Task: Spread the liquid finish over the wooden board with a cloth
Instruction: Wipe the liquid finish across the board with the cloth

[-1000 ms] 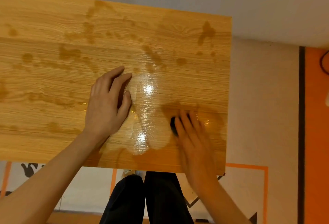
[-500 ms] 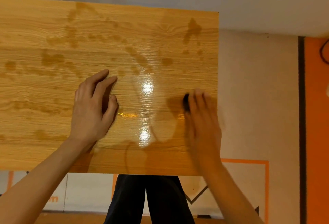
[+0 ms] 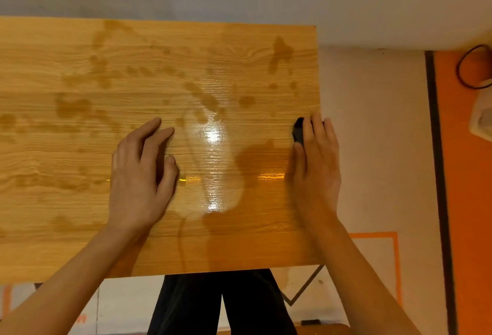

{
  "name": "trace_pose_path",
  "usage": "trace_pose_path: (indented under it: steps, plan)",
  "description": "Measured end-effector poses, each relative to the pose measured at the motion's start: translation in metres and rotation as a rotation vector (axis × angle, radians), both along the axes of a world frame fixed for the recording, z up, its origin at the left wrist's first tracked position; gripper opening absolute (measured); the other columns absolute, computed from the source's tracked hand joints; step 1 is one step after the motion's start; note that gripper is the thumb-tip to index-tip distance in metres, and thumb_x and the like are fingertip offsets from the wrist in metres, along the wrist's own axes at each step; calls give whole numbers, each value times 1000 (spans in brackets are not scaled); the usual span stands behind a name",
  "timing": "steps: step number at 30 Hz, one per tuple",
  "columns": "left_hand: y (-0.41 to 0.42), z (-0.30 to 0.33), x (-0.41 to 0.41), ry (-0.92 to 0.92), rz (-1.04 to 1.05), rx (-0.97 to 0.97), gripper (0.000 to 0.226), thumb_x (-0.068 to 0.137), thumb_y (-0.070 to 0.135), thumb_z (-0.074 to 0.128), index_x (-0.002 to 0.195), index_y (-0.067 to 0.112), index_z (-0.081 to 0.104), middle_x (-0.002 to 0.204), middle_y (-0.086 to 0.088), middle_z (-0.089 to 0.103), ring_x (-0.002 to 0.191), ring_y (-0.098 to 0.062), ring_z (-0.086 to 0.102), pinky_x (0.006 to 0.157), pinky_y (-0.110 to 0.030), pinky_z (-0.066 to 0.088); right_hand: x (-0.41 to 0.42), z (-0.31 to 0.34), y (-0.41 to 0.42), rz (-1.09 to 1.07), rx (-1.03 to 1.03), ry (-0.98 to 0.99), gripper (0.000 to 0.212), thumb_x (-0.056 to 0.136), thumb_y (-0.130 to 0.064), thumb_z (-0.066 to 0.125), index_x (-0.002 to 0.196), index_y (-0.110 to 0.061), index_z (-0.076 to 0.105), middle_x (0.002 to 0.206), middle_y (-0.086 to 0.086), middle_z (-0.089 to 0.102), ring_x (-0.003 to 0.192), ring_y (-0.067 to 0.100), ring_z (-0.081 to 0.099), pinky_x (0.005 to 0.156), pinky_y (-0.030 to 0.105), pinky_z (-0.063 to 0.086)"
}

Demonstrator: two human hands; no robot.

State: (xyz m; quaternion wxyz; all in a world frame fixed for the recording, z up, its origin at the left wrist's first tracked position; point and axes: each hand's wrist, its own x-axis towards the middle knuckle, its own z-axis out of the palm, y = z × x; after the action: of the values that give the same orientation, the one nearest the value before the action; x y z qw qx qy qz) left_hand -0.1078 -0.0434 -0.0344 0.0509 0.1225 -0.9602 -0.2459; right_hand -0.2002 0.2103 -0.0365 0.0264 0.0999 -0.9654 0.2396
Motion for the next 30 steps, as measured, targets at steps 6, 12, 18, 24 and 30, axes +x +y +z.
trace_pose_path:
  steps: [6, 12, 18, 24, 30]
  plan:
    - [0, -2, 3, 0, 7, 10, 47, 99, 20, 50, 144, 8, 52, 151, -12, 45, 136, -30, 41, 114, -33, 24, -14, 2, -60, -58, 211, 0, 55, 102, -19, 20, 150, 2, 5, 159, 22, 14, 148, 37, 9, 120, 49, 16]
    - [-3, -3, 0, -18, 9, 25, 45, 101, 22, 49, 144, 10, 51, 153, -11, 43, 137, -29, 41, 114, -38, 27, 22, 0, -116, 370, 84, -5, 55, 96, -8, 51, 147, -6, 33, 156, 13, 30, 147, 30, 21, 120, 44, 22]
    - [-4, -3, 2, 26, -5, 72, 44, 99, 20, 52, 142, 9, 54, 151, -9, 45, 132, -25, 43, 111, -31, 25, -18, 5, -48, -131, 34, 41, 43, 104, -14, 38, 146, -5, 38, 154, 12, 35, 146, 28, 25, 119, 45, 25]
    - [-5, -3, 0, -3, 14, 86, 48, 96, 18, 54, 144, 13, 53, 151, -7, 45, 137, -23, 42, 116, -23, 20, 6, -6, -162, 225, 163, -8, 57, 96, -14, 42, 151, -10, 25, 160, 9, 21, 149, 29, 13, 121, 43, 16]
    - [-22, 8, -10, 2, -91, 280, 49, 97, 25, 54, 145, 16, 50, 152, -2, 40, 140, -11, 34, 117, -25, 24, -32, 3, -66, -7, 72, -5, 45, 98, -4, 51, 142, -2, 44, 150, 16, 40, 142, 32, 33, 115, 48, 30]
